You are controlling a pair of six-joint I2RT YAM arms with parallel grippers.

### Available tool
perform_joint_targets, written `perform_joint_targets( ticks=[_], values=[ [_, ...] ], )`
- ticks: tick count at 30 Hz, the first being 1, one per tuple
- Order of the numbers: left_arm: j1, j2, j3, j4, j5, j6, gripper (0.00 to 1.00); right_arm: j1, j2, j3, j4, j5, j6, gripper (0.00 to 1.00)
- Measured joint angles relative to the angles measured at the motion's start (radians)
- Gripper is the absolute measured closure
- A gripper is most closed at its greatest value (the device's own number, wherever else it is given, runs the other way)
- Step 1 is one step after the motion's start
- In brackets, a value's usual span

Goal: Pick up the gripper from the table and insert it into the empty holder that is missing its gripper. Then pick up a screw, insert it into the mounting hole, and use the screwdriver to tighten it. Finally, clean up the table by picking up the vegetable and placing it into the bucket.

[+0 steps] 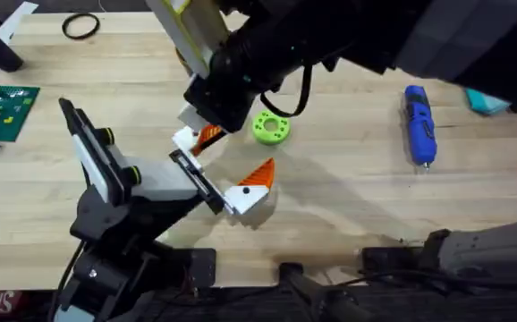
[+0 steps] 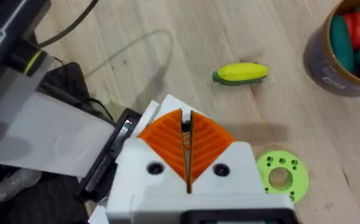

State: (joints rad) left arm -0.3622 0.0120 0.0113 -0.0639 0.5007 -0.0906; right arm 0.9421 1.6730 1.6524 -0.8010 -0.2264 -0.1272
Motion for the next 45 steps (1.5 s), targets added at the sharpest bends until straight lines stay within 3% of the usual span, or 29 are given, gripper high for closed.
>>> perform_joint_targets(
  ticks=[45],
  values=[
    [0.0,0.0,0.0,0.0,0.0,0.0,0.018,0.028,0.021,0.0,-0.029,0.0,0.015,0.994]
  ],
)
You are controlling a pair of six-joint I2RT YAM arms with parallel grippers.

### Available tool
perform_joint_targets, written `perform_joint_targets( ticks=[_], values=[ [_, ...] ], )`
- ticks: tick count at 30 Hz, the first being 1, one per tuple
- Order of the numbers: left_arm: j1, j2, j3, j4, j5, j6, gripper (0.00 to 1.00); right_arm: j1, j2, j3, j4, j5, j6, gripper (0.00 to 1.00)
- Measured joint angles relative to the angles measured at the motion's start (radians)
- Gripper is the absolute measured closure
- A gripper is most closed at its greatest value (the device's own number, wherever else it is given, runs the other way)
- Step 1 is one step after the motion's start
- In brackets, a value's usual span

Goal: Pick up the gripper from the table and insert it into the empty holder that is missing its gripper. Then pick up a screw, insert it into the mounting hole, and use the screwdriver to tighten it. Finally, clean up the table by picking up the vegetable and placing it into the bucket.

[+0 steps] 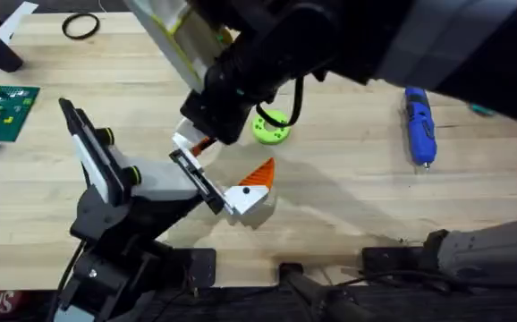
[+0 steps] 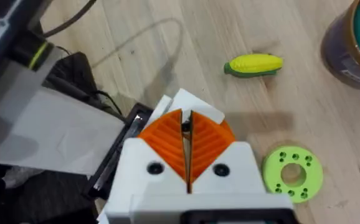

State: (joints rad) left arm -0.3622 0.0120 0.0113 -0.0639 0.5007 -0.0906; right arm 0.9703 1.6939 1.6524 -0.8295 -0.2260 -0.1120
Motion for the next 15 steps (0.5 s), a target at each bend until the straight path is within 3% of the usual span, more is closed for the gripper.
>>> perform_joint_targets(
  ticks=[15],
  values=[
    [0.0,0.0,0.0,0.0,0.0,-0.003,0.018,0.0,0.013,0.002,0.004,0.038,0.0,0.994]
  ],
)
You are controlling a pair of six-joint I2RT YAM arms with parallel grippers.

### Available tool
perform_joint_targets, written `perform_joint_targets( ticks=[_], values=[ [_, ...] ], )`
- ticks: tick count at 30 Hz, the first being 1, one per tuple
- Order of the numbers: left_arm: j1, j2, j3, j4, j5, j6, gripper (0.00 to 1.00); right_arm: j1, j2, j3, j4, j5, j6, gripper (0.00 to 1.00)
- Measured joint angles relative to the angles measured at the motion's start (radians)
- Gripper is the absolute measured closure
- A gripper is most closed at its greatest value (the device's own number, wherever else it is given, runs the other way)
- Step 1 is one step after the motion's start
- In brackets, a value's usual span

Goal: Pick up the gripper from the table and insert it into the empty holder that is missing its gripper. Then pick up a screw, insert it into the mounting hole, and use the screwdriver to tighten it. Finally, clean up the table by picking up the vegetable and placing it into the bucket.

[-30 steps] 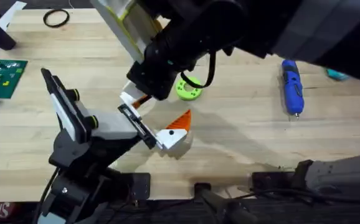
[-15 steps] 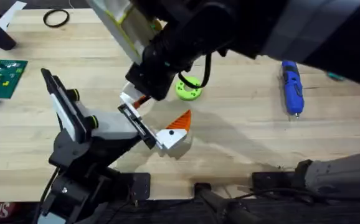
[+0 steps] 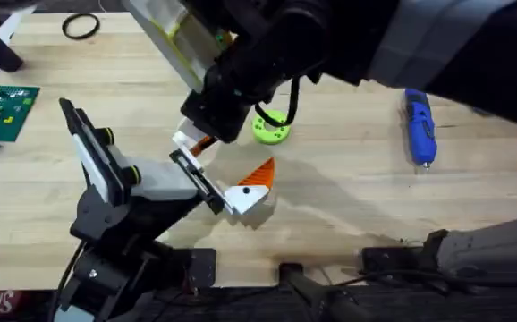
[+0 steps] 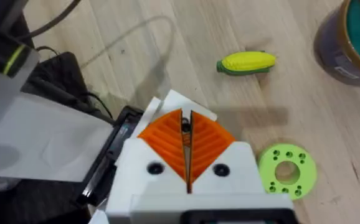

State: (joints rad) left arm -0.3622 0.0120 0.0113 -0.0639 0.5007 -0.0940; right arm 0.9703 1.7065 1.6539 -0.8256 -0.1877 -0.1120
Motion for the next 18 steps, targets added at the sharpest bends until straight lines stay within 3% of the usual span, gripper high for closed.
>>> perform_joint_targets(
  ticks=[18],
  values=[
    [0.0,0.0,0.0,0.0,0.0,0.0,0.018,0.0,0.0,0.0,-0.009,0.011,0.0,0.994]
  ],
)
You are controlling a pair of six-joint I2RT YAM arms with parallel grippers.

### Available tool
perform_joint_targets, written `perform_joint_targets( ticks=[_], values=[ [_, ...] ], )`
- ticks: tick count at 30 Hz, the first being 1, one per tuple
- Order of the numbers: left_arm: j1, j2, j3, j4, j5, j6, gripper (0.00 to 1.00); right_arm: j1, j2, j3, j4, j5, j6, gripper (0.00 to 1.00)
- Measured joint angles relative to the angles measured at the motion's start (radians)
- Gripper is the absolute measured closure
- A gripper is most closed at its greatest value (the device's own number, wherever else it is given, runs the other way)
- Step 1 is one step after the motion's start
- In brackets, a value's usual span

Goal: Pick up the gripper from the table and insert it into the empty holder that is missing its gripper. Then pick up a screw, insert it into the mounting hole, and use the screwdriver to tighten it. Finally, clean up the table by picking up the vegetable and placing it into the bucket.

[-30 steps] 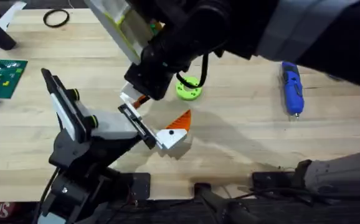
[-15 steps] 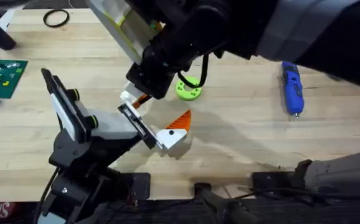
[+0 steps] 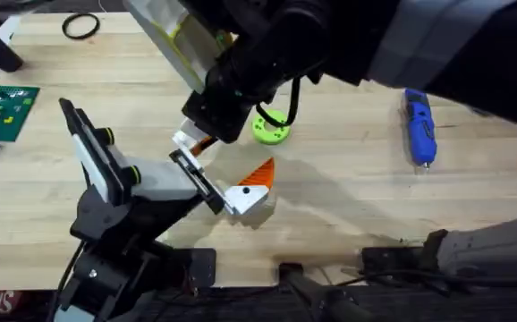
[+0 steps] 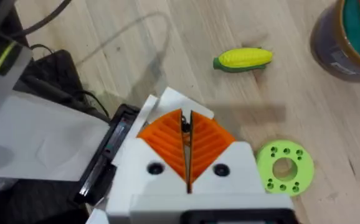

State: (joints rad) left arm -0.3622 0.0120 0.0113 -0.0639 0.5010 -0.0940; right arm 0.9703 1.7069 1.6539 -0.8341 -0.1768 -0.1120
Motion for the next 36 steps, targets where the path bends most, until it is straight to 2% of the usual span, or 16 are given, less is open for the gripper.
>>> perform_joint_targets(
  ticks=[26,32,36],
  values=[
    [0.0,0.0,0.0,0.0,-0.001,-0.004,0.018,0.009,0.016,0.0,0.003,0.0,0.0,0.994],
    [0.0,0.0,0.0,0.0,0.0,-0.003,0.018,0.01,0.016,0.0,0.0,0.0,0.003,0.918],
    [0.0,0.0,0.0,0.0,0.0,-0.003,0.018,0.011,0.016,0.0,-0.001,0.0,0.007,0.745]
  ],
)
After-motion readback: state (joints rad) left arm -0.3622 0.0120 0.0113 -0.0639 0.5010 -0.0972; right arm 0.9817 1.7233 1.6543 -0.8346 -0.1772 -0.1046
